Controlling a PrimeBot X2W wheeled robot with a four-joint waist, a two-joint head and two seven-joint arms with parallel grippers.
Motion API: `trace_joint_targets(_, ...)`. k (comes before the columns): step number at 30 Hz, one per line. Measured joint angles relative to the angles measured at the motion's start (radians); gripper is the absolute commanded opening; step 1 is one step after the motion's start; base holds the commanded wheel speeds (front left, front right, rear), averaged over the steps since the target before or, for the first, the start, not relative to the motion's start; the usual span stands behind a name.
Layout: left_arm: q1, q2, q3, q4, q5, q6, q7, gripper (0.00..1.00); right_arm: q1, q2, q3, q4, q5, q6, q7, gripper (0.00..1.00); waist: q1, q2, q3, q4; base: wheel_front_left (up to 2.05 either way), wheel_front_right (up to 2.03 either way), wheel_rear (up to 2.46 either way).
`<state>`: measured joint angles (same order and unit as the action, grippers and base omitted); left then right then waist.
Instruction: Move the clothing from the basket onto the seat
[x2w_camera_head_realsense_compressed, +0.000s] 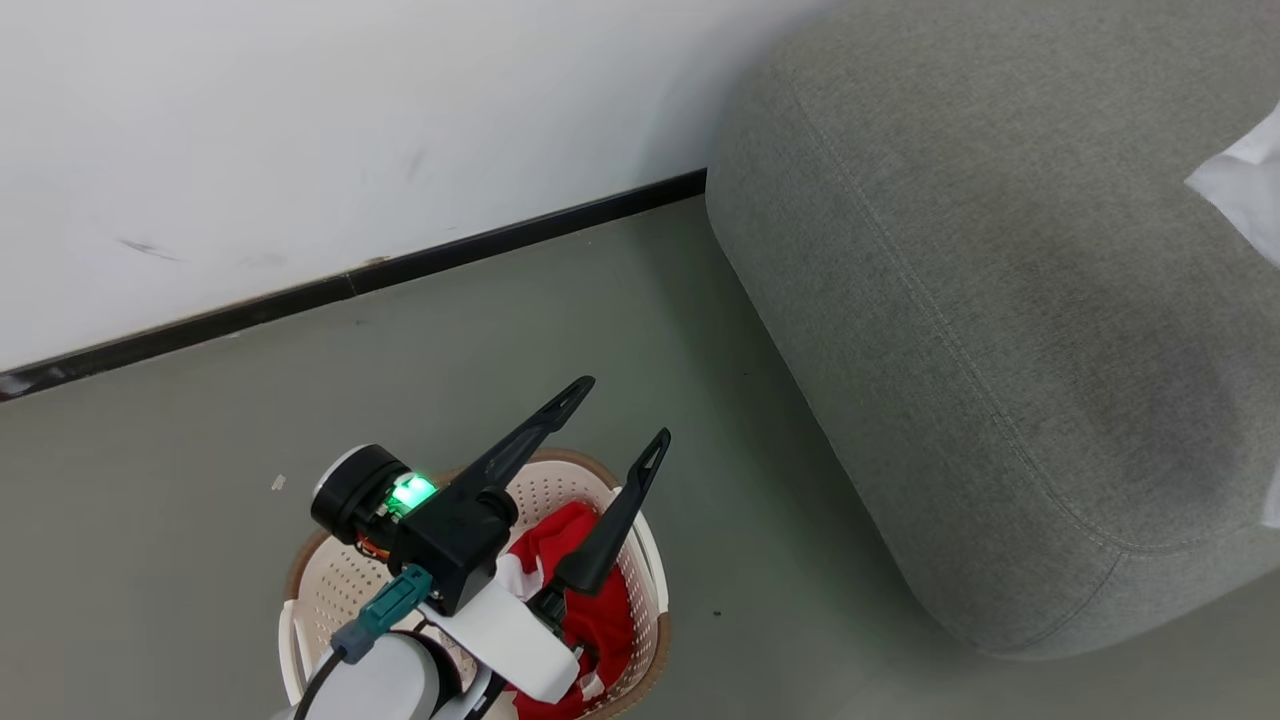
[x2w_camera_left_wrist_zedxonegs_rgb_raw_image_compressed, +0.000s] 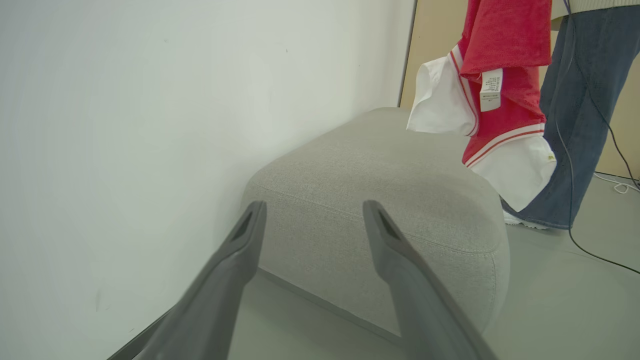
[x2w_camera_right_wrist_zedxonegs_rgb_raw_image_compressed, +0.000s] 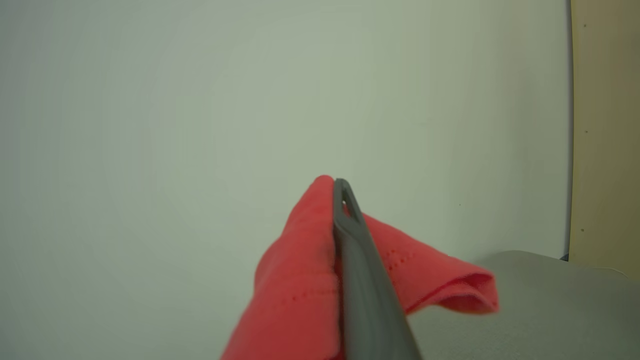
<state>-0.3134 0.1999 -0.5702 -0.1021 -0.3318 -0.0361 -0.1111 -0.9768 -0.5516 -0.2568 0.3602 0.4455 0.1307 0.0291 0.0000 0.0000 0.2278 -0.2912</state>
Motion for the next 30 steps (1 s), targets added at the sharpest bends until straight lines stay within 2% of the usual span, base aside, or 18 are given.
trace_joint_targets(15, -0.034, 0.035, 0.007, -0.054, 0.017, 0.0, 0.05, 1.0, -0.046, -0.069, 0.018, 0.065, -0.016, 0.0, -0.078, 0.0, 0.0, 0.0, 0.092, 0.018, 0.0, 0.0, 0.0)
trace_joint_targets(18, -0.034, 0.042, 0.007, -0.059, 0.017, 0.0, 0.061, 1.0, -0.011, -0.051, 0.028, 0.083, -0.029, 0.0, -0.097, 0.0, 0.0, 0.0, 0.107, 0.018, 0.0, 0.0, 0.0)
trace_joint_targets(24, -0.045, 0.053, 0.011, -0.074, 0.019, 0.003, 0.081, 1.0, 0.104, -0.003, 0.034, 0.207, -0.034, 0.0, -0.136, 0.0, 0.0, 0.0, 0.138, 0.018, 0.0, 0.0, 0.0)
trace_joint_targets(30, -0.047, 0.064, 0.025, -0.088, 0.026, 0.012, 0.097, 1.0, 0.178, 0.072, 0.019, 0.289, -0.057, 0.0, -0.169, 0.0, 0.0, 0.0, 0.167, 0.02, 0.0, 0.0, 0.0)
